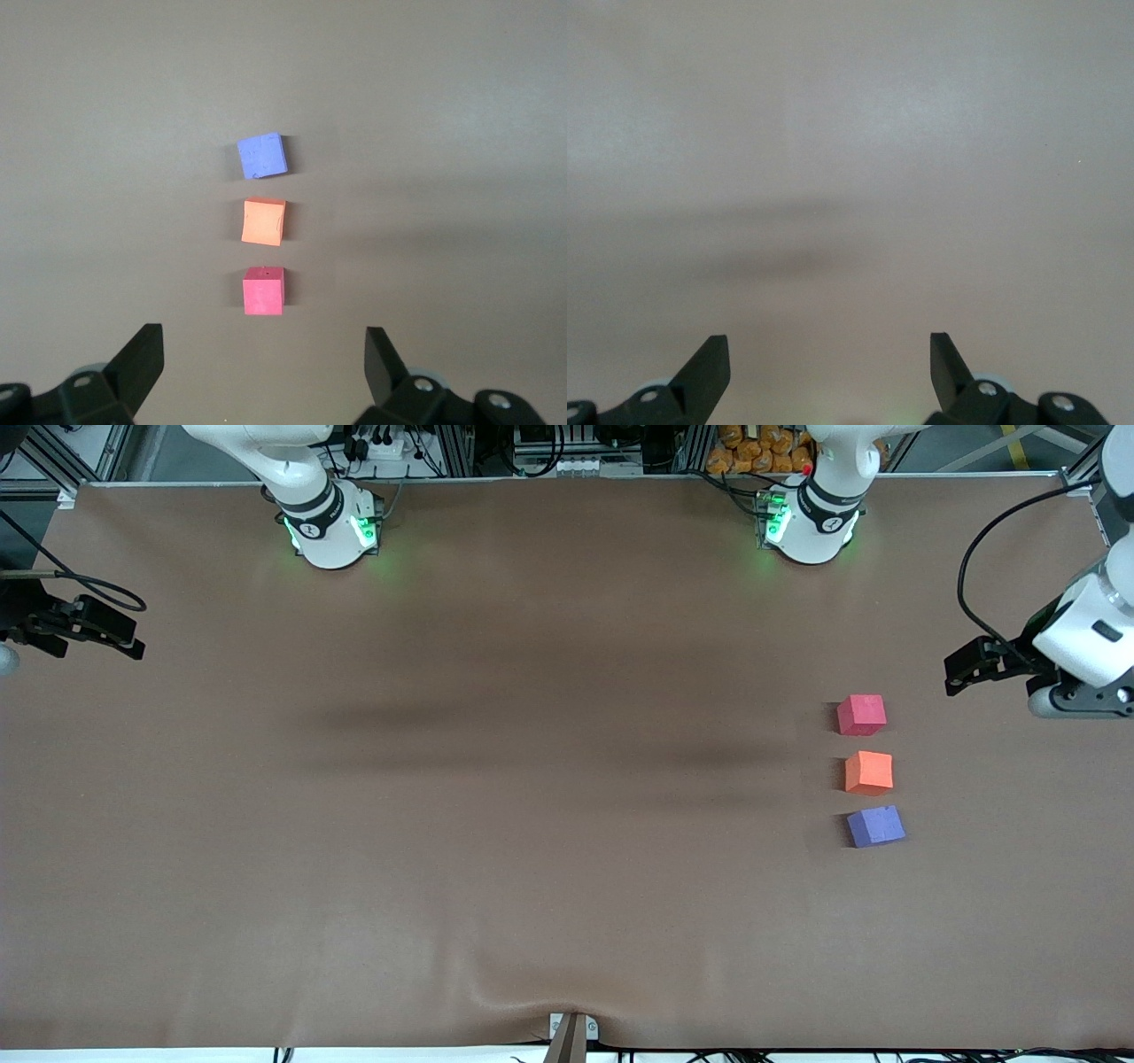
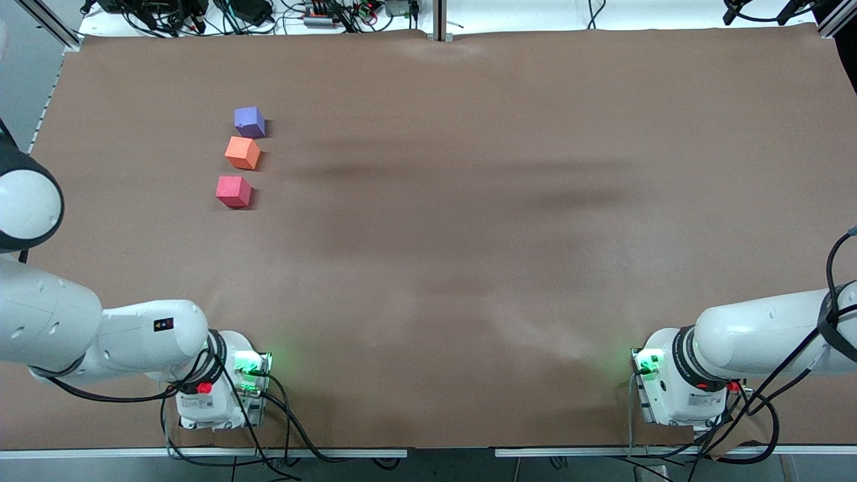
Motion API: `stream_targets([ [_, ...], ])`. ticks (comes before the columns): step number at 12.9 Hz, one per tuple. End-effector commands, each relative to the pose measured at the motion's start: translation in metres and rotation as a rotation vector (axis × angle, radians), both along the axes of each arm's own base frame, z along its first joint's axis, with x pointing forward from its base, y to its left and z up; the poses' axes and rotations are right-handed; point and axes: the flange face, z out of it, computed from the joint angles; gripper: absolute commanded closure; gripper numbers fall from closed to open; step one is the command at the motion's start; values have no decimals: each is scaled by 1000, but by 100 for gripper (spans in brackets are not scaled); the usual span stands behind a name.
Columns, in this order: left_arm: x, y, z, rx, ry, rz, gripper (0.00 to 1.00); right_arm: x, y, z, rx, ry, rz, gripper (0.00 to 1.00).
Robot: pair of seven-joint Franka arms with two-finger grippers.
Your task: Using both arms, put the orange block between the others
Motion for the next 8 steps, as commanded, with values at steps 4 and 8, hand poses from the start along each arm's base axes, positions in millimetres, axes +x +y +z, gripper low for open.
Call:
stream_targets([
  [4, -28, -4, 42, -56, -33, 8, 0, -5, -1, 10, -6, -2, -3, 0],
  [8, -29, 3, 39, -69, -7, 22, 0, -5, -1, 9, -6, -1, -3, 0],
])
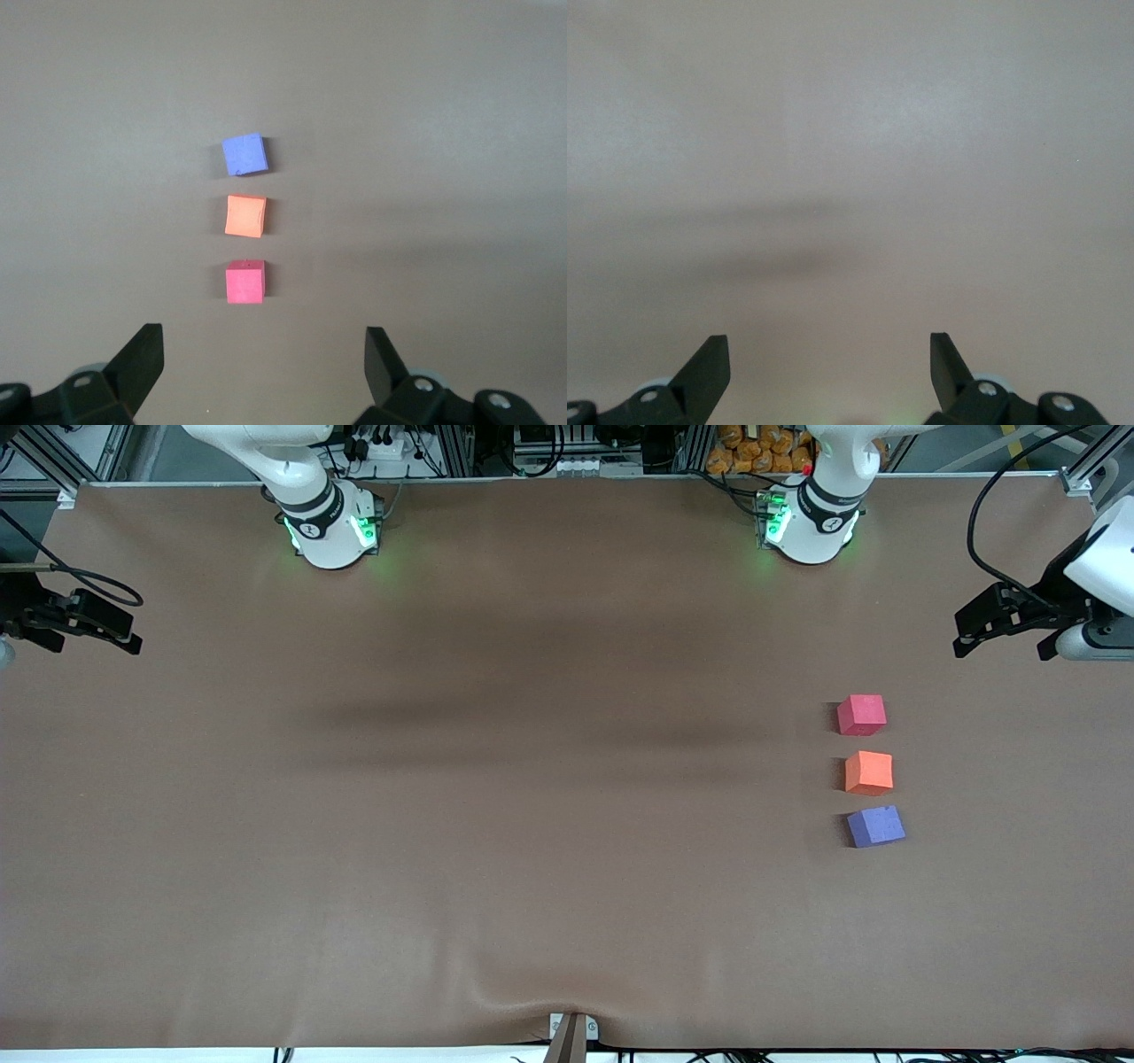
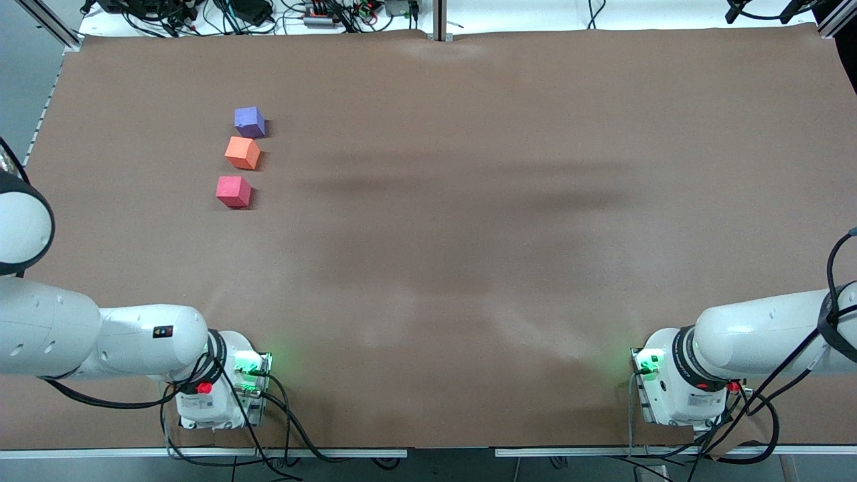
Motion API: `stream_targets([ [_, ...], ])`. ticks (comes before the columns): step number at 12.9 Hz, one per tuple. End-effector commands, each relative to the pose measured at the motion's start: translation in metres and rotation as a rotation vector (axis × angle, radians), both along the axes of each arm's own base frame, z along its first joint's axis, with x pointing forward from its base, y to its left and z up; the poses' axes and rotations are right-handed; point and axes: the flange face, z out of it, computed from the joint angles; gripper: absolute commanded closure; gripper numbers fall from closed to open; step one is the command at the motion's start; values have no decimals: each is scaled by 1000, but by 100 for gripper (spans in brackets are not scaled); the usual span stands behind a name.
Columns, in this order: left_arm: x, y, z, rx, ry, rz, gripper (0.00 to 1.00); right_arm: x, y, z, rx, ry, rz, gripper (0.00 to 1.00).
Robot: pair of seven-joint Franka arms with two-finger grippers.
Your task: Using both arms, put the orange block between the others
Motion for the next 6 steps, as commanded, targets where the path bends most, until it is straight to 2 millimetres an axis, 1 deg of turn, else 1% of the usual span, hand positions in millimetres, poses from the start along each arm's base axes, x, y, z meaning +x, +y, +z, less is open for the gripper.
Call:
stream_targets([
  [1, -4, 3, 2, -9, 17, -1, 0, -4, -1, 5, -6, 2, -2, 0],
  [3, -1, 5, 13, -2, -7, -2, 0, -3, -1, 4, -6, 4, -2, 0],
  [6, -6, 5, 14, 17, 24, -4, 0, -3, 0, 3, -6, 5, -1, 0],
])
